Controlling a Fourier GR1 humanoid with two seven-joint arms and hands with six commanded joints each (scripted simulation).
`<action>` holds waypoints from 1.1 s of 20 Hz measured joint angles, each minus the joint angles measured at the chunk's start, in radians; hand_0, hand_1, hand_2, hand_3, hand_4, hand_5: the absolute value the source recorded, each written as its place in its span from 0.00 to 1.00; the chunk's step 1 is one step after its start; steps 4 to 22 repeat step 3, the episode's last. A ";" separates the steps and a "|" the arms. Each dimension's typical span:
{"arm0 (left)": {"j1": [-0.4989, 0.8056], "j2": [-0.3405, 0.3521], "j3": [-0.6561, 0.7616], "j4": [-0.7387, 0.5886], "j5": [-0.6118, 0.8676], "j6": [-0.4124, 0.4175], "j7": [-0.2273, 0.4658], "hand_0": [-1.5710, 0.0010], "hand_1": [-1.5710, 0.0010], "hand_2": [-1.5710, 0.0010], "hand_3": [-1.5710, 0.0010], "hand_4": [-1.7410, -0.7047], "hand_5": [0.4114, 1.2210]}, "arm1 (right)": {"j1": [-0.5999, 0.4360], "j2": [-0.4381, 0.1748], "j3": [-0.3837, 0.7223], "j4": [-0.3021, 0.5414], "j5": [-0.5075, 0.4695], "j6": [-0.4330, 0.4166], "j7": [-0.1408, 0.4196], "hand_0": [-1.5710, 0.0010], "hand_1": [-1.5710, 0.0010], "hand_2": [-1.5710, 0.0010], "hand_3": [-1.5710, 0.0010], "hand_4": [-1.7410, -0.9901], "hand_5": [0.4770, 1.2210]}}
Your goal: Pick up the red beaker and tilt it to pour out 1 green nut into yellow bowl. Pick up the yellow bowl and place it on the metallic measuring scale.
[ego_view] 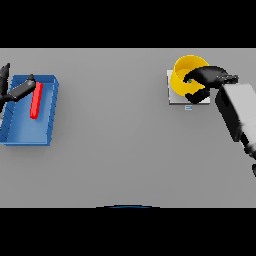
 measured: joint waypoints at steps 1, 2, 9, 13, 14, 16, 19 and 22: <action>-0.004 0.002 0.008 0.005 0.005 0.001 0.002 1.00 1.00 1.00 1.00 0.89 0.40 | -0.009 0.000 -0.002 0.010 0.000 0.004 0.004 0.95 0.95 0.89 0.75 0.55 0.35; -0.004 -0.005 0.007 0.006 0.006 0.006 0.003 1.00 1.00 1.00 1.00 0.89 0.40 | -0.009 0.000 0.001 0.009 0.004 0.007 0.007 0.96 0.96 0.91 0.77 0.57 0.35; -0.004 -0.002 0.003 -0.001 0.006 0.010 0.014 1.00 1.00 1.00 1.00 0.89 0.40 | -0.012 0.003 0.006 0.021 0.010 0.006 0.002 0.97 0.97 0.93 0.78 0.58 0.34; -0.004 -0.002 0.003 -0.001 0.006 0.010 0.014 1.00 1.00 1.00 1.00 0.89 0.40 | -0.012 0.003 0.006 0.021 0.010 0.006 0.002 0.97 0.97 0.93 0.78 0.58 0.34; -0.004 -0.002 0.003 -0.001 0.006 0.010 0.014 1.00 1.00 1.00 1.00 0.89 0.40 | -0.012 0.003 0.006 0.021 0.010 0.006 0.002 0.97 0.97 0.93 0.78 0.58 0.34; -0.004 -0.002 0.003 -0.001 0.006 0.010 0.014 1.00 1.00 1.00 1.00 0.89 0.40 | -0.012 0.003 0.006 0.021 0.010 0.006 0.002 0.97 0.97 0.93 0.78 0.58 0.34; -0.004 -0.002 0.003 -0.001 0.006 0.010 0.014 1.00 1.00 1.00 1.00 0.89 0.40 | -0.012 0.003 0.006 0.021 0.010 0.006 0.002 0.97 0.97 0.93 0.78 0.58 0.34; -0.004 -0.002 0.003 -0.001 0.006 0.010 0.014 1.00 1.00 1.00 1.00 0.89 0.40 | -0.012 0.003 0.006 0.021 0.010 0.006 0.002 0.97 0.97 0.93 0.78 0.58 0.34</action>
